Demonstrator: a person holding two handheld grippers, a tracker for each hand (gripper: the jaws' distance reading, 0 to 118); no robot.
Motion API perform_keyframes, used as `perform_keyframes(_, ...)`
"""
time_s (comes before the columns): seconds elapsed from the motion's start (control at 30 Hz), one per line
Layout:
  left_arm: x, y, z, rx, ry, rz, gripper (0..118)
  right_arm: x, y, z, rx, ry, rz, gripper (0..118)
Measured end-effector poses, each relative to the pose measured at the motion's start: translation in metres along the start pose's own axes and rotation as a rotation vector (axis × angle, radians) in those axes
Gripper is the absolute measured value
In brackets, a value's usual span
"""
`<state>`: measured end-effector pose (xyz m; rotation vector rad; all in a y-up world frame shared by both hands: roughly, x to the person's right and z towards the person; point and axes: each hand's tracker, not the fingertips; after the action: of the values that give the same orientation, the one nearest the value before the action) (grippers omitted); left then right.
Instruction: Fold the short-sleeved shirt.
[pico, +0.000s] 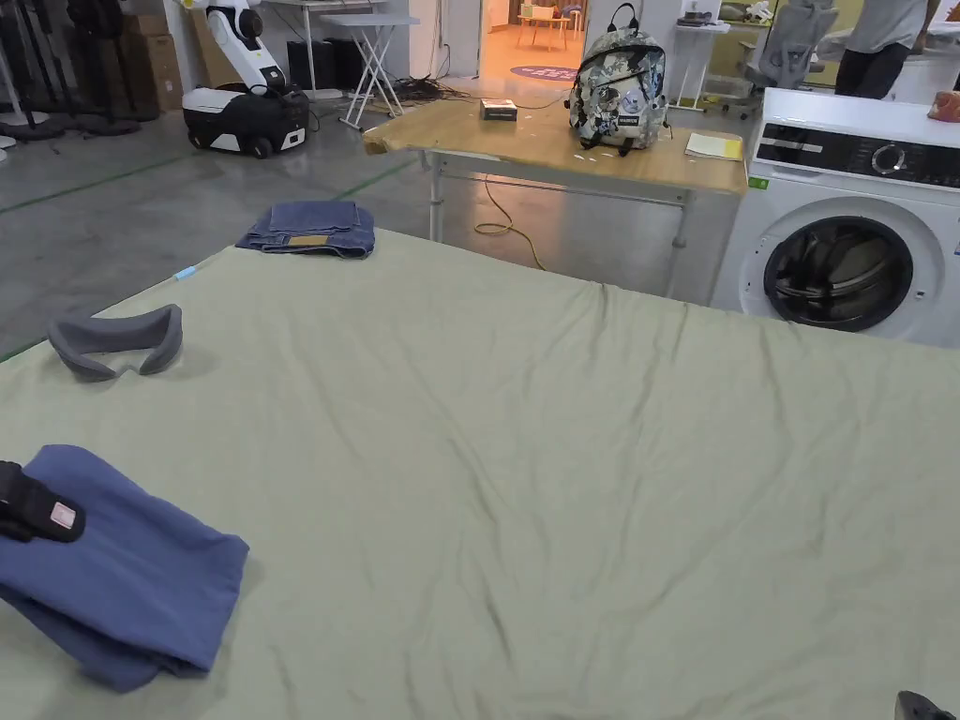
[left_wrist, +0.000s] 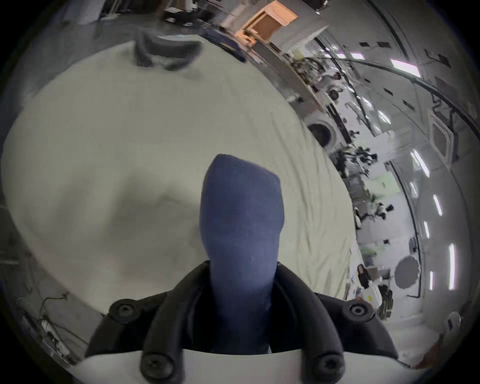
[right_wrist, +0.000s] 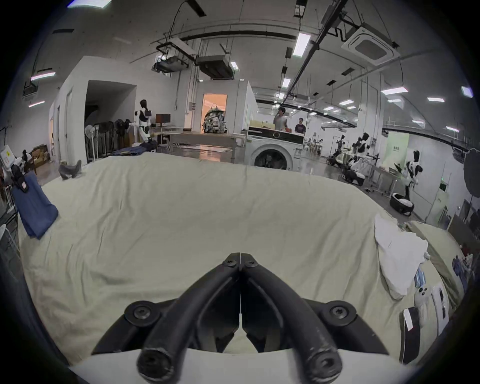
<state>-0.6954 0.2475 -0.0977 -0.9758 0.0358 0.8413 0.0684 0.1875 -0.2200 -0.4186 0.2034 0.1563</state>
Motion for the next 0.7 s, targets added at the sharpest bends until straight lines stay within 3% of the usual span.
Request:
perform_keyframes(0.07,0.005,-0.012,-0.005,-0.006,0.056,-0.008,19,-0.001,-0.001,-0.001,-0.009,0.002,-0.006,0)
perform_keyframes(0.13,0.004,-0.016,-0.011,-0.014,0.098,0.009,28,-0.003,-0.002,-0.001,-0.016,0.003,-0.009,0)
perform_keyframes(0.23,-0.006,-0.008,-0.013,0.016,0.194,-0.011,70,-0.004,-0.003,0.000,-0.019,0.005,-0.004,0)
perform_keyframes(0.4,-0.021,0.018,0.004,0.071,0.322,-0.026,69,-0.003,0.000,0.004,-0.013,0.010,-0.005,0)
perform_keyframes(0.47,-0.010,0.014,0.009,0.137,0.405,-0.093,69,-0.002,0.001,0.004,-0.008,0.008,-0.008,0)
perform_keyframes(0.7,0.024,-0.002,-0.023,0.257,0.441,-0.262,69,-0.002,-0.002,0.003,-0.007,0.025,-0.024,0)
